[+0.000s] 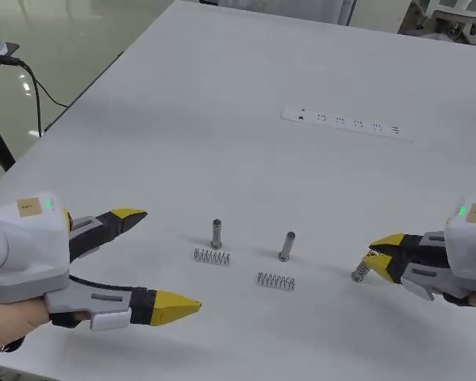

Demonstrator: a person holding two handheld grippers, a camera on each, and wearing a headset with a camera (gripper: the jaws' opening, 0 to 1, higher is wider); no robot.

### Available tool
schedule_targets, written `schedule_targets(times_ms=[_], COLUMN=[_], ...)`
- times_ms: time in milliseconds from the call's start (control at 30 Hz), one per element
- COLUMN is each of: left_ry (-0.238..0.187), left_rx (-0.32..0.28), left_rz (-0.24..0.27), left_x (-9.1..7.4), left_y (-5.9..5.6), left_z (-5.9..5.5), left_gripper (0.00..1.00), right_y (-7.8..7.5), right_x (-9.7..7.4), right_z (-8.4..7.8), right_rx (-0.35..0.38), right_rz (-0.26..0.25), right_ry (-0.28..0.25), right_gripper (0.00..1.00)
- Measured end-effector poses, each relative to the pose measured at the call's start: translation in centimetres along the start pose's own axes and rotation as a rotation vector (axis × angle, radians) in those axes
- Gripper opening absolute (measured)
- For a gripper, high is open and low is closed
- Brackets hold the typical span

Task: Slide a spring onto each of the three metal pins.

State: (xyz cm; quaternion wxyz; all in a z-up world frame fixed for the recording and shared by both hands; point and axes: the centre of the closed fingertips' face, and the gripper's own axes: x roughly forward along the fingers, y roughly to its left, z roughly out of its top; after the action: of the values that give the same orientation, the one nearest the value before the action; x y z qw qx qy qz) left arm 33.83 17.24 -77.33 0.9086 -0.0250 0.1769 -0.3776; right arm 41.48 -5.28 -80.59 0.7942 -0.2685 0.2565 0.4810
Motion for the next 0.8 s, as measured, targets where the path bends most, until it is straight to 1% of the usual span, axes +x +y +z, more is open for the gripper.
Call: schedule_targets(times_ms=[67, 133, 167, 233, 300, 400, 667, 800], left_ry=[0.000, -0.009, -0.013, -0.005, -0.005, -0.008, -0.002, -0.002], left_rx=[0.001, -0.011, -0.013, -0.004, -0.005, -0.012, -0.011, -0.015], left_rz=[-0.001, -0.007, -0.009, -0.011, -0.012, -0.013, -0.018, -0.020], left_x=[0.03, 0.08, 0.08, 0.09, 0.09, 0.08, 0.08, 0.10], left_y=[-0.03, -0.20, -0.26, -0.35, -0.38, -0.44, -0.67, -0.75], left_z=[0.00, 0.13, 0.19, 0.06, 0.04, 0.01, -0.20, -0.23], left_gripper=[0.98, 0.98, 0.98, 0.98, 0.98, 0.98, 0.98, 0.98], right_y=[0.12, 0.17, 0.24, 0.29, 0.24, 0.33, 0.43, 0.36], right_x=[0.13, 0.31, 0.31, 0.31, 0.36, 0.42, 0.31, 0.08], right_z=[-0.19, -0.56, -0.54, -0.51, -0.58, -0.77, -0.69, -0.45], right_rx=[0.002, -0.008, -0.010, -0.013, -0.011, -0.008, 0.046, 0.047], right_rz=[0.003, 0.004, 0.005, 0.006, 0.003, 0.000, 0.002, -0.004], right_ry=[0.009, 0.024, 0.024, 0.023, 0.025, 0.036, 0.020, 0.012], right_gripper=[0.08, 0.08, 0.08, 0.08, 0.08, 0.08, 0.10, 0.10])
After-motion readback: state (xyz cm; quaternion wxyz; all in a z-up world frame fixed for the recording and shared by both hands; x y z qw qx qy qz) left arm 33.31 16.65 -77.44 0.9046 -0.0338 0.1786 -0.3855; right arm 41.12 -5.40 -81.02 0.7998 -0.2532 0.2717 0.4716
